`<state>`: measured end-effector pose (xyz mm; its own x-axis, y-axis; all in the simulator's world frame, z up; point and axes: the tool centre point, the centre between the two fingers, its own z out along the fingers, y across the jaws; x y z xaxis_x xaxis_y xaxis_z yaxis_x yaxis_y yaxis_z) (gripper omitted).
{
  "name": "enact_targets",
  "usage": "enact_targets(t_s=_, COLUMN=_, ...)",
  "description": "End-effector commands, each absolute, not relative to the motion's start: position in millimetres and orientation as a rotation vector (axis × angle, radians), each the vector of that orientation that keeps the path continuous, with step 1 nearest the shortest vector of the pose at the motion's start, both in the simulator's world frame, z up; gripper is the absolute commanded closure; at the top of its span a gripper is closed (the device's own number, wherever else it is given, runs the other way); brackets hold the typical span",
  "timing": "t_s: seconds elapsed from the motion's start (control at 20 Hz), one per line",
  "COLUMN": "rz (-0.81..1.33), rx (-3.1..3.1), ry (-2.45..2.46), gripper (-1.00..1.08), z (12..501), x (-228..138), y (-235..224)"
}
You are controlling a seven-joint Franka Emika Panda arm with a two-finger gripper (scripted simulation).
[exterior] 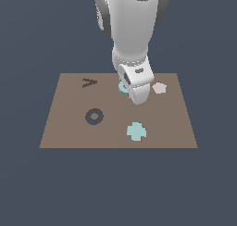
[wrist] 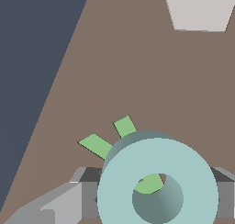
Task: Insert a designated object into the corresponding slot on a board.
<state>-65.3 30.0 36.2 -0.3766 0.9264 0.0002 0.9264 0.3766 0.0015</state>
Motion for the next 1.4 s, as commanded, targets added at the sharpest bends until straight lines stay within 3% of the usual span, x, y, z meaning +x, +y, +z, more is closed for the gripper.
enact_targets(t_s=0.0, rz=0.003, rx=1.646, ry=2.674, gripper=1.08, z=36.8, x=-63.6, y=19.0)
enact_targets(t_s=1.35, rz=0.002, rx=0.421, ry=3.112, gripper=1.08, z=40.0, x=6.4, y=-73.0)
